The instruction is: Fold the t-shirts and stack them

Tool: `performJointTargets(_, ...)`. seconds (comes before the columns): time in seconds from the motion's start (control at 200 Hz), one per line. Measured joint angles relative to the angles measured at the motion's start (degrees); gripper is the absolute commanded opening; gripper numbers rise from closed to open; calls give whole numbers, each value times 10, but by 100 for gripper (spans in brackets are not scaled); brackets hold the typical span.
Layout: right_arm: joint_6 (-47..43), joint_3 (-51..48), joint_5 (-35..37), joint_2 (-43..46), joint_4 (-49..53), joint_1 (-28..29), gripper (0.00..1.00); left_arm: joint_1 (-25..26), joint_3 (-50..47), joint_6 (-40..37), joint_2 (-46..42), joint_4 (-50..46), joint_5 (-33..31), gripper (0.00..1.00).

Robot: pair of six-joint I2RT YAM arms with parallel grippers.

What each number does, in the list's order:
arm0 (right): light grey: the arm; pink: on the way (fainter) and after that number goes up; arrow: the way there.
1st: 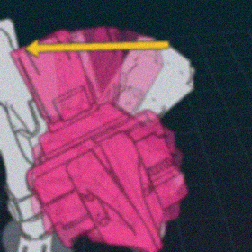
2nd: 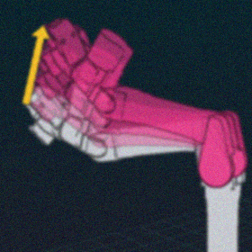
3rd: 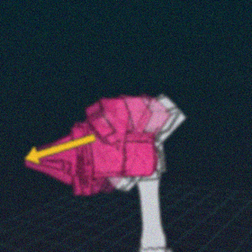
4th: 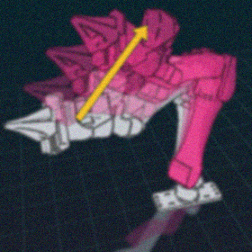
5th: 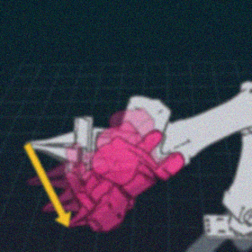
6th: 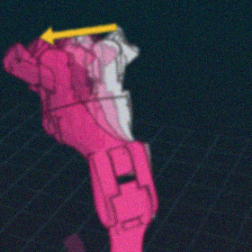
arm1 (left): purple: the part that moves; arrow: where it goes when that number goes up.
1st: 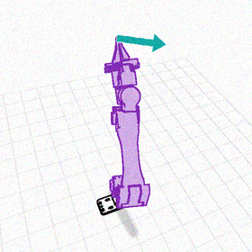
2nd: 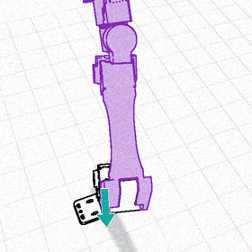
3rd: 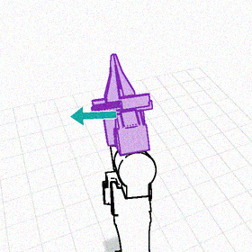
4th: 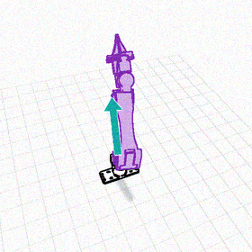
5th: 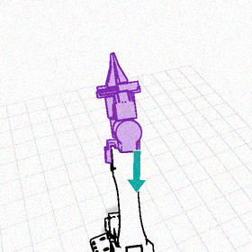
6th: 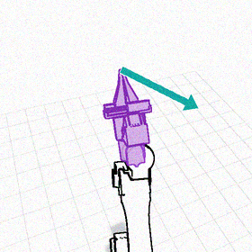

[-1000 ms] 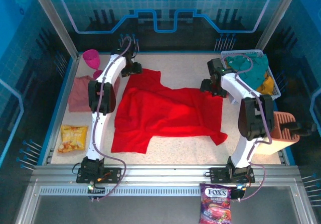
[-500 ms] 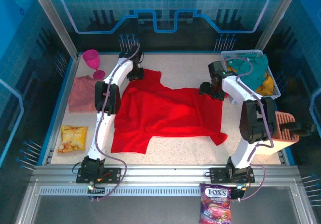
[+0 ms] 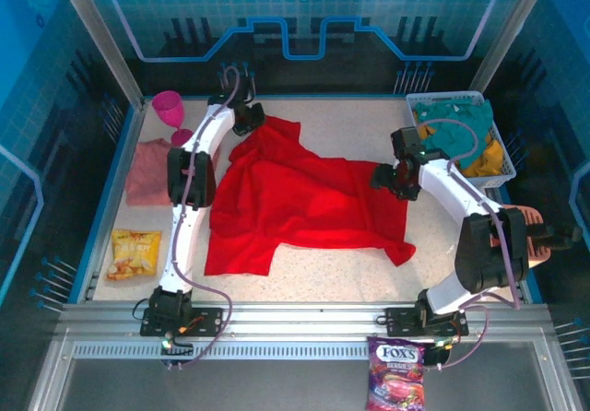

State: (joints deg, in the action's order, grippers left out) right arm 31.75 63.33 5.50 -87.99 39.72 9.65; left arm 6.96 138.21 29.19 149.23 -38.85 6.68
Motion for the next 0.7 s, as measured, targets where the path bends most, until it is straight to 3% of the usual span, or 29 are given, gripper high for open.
performJointTargets(0.165,4,-27,3,25,-4,11,74,-27,-46,60,-35,113,34,0)
performJointTargets(0.365,13,-42,4,25,-4,57,74,-44,-30,87,-40,198,35,0)
performJointTargets(0.42,16,-47,4,25,-4,65,74,-45,-9,88,-36,208,35,9)
performJointTargets(0.485,18,-54,5,25,-3,72,75,-45,26,85,-26,216,36,45)
performJointTargets(0.535,19,-59,5,25,-3,76,75,-45,45,84,-21,218,37,58)
performJointTargets(0.7,25,-69,27,26,3,77,79,-45,0,81,-39,225,48,69)
